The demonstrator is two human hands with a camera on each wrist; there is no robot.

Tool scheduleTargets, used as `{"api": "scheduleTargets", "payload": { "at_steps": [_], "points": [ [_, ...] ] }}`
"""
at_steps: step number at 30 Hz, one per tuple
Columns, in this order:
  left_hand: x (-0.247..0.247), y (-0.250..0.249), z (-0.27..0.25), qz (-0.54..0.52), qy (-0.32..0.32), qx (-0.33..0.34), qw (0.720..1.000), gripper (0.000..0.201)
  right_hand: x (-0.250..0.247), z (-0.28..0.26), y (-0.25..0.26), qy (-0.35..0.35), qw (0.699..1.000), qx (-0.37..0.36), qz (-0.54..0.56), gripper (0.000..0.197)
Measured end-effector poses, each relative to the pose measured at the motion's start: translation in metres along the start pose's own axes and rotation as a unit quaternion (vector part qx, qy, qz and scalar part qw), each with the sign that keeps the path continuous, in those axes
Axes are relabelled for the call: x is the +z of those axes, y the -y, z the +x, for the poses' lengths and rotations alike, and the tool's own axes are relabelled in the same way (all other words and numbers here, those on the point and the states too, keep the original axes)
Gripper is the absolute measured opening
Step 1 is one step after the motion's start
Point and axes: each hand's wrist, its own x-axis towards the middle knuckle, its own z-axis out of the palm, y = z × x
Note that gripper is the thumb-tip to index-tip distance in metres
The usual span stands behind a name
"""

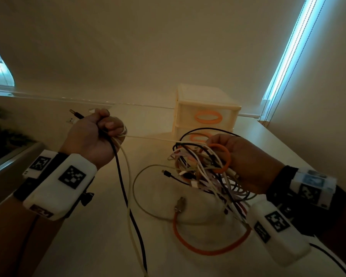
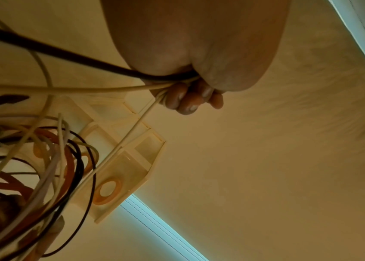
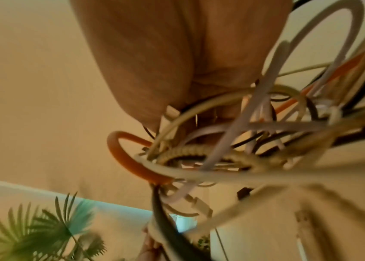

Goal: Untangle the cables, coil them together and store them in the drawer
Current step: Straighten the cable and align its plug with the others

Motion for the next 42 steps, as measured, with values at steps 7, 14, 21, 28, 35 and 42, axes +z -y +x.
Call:
{"api": "scheduleTargets", "payload": {
  "at_steps": [7, 14, 21, 28, 35, 42],
  "points": [
    [0.002, 0.011, -0.001, 0.021, 0.006, -0.018, 1.0, 0.05, 0.008, 0.002, 0.01, -0.064, 0.991, -0.053, 0.109, 0.013],
    [-0.002, 0.01, 0.002, 0.018, -0.006, -0.013, 1.0, 0.052, 0.001, 0.002, 0.003, -0.064, 0.97, -0.071, 0.222, 0.035],
    [-0.008, 0.001, 0.006, 0.018, -0.009, -0.002, 1.0, 0.044, -0.016, 0.006, 0.012, -0.013, 0.994, -0.084, 0.065, 0.029],
    [-0.007, 0.004, 0.005, 0.025, -0.007, 0.007, 1.0, 0.045, -0.032, 0.01, 0.007, 0.032, 0.993, -0.076, 0.084, 0.047],
    [-0.008, 0.001, 0.005, 0.06, -0.019, 0.021, 0.998, 0.042, -0.029, 0.017, 0.016, -0.083, 0.79, -0.329, -0.51, 0.03],
    [-0.005, 0.0, 0.004, 0.052, -0.007, 0.02, 0.998, 0.045, -0.03, 0.006, 0.046, 0.082, 0.959, -0.027, -0.271, 0.022]
  ]
}}
